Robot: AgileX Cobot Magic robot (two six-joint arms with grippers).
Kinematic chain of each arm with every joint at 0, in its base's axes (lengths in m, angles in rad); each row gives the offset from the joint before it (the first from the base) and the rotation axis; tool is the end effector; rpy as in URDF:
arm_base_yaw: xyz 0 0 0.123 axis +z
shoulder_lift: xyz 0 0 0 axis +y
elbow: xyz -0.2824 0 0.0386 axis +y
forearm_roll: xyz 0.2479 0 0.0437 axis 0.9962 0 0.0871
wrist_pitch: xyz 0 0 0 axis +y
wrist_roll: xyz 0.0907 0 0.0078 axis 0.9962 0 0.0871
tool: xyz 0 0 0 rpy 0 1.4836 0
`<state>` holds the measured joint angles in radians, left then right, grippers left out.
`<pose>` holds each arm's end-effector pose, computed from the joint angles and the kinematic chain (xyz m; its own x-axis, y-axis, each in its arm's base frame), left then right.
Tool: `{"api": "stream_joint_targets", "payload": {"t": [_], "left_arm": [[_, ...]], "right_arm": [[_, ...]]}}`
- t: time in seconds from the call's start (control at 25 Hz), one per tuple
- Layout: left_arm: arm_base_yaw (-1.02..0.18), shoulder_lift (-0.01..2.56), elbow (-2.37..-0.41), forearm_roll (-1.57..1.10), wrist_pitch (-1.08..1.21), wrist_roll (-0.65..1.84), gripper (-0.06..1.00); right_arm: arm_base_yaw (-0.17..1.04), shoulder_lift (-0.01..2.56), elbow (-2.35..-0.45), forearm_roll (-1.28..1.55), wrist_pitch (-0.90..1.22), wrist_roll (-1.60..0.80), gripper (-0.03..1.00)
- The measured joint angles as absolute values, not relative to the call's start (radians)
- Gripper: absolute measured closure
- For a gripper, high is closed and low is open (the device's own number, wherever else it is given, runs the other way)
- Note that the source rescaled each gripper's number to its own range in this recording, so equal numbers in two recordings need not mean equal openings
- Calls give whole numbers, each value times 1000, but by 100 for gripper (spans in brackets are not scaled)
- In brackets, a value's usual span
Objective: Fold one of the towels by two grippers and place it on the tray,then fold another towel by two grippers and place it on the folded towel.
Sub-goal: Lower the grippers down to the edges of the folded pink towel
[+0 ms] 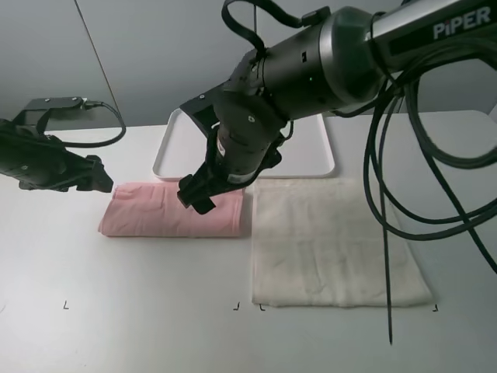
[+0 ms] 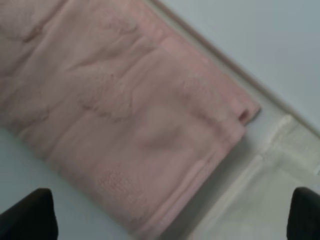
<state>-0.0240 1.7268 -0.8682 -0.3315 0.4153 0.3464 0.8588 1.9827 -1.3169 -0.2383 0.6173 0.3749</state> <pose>0.3121 -0.0195 0.1539 -0.9152 0.0629 -0.3981 0.1133 0.9881 -0.1044 0.2737 0.2980 0.1641 -0.7227 -0.5670 -0.3952 -0.5968 0.8004 -0.0569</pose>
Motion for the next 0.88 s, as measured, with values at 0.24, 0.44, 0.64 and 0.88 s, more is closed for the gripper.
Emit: {"api": "stream_joint_targets", "payload": {"t": [0.24, 0.44, 0.64, 0.88], "left_arm": [[-38, 1841, -1038, -67, 635, 68, -5], [-46, 1889, -1077, -39, 667, 16, -5], [-48, 1928, -1093, -30, 675, 9, -5], [-48, 1969, -1093, -28, 659, 7, -5]], "right_arm": [[817, 1983, -1360, -17, 749, 147, -3], [817, 1983, -1362, 13, 769, 118, -3], [817, 1983, -1362, 15, 773, 103, -3], [817, 2015, -1388, 16, 810, 85, -3]]}}
